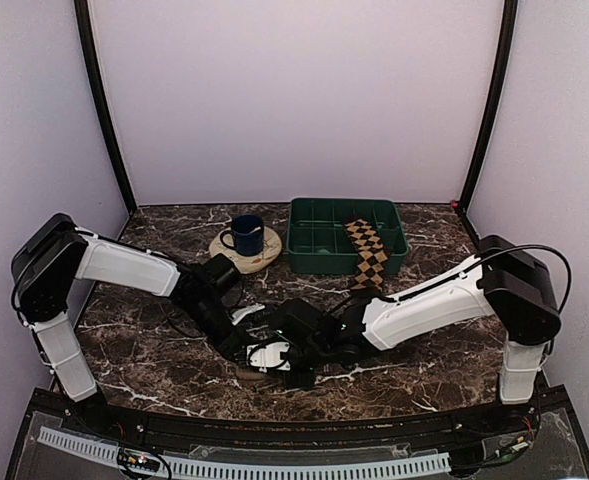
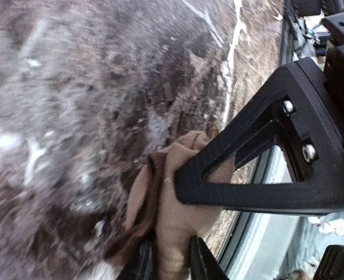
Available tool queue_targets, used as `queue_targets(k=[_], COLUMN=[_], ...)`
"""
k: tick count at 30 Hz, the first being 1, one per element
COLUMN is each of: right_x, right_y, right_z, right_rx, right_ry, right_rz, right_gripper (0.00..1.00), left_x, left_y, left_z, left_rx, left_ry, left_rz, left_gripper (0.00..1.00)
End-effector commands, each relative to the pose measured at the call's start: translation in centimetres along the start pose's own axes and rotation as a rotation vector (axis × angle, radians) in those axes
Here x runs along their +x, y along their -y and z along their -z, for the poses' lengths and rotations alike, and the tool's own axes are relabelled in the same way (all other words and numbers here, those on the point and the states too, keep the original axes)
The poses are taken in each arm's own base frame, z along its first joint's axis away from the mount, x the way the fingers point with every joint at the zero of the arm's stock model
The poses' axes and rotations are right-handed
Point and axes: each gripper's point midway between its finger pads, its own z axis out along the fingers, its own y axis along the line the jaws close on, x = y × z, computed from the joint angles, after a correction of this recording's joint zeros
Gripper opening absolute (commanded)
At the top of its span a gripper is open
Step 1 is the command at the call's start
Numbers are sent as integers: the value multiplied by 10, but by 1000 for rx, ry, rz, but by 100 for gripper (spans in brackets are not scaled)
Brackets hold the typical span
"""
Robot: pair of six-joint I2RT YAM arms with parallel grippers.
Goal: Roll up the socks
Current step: Roll the sock at the center of the board.
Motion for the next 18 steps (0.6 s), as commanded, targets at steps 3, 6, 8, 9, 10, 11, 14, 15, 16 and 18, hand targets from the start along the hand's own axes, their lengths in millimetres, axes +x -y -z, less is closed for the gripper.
queue_targets(k=[3, 6, 8, 9, 10, 11, 14, 15, 16, 18], right_x=[43, 46, 37, 37, 36, 37, 36, 36, 37, 37], right_y=[-29, -32, -28, -28, -29, -29, -30, -30, -30, -30], right_z=[-13, -13, -13, -13, -13, -14, -14, -14, -15, -16], right_rx=[-156, -177, -184, -192, -198, -205, -216, -221, -226, -239], right_ry=[-132, -141, -127, -131, -131, -135, -136, -136, -137, -135], right_rz=[-86, -109, -124, -128, -131, -135, -145, -152, -157, -171], right_gripper=[0, 0, 0, 0, 0, 0, 0, 0, 0, 0], left_x=[-12, -20, -23, -25, -26, -26, -26, -25, -24, -24], left_y=[-6, -1, 0, 1, 1, 0, -3, -4, -6, -9], left_z=[27, 34, 38, 41, 43, 46, 53, 57, 60, 66], left_rx=[-177, -186, -197, -206, -218, -231, -280, -298, -316, -354], left_ry=[103, 142, 161, 173, 184, 196, 242, 265, 289, 341], left_rz=[-21, -39, -47, -51, -53, -55, -61, -62, -60, -55], left_gripper=[33, 36, 37, 37, 38, 38, 38, 38, 38, 39])
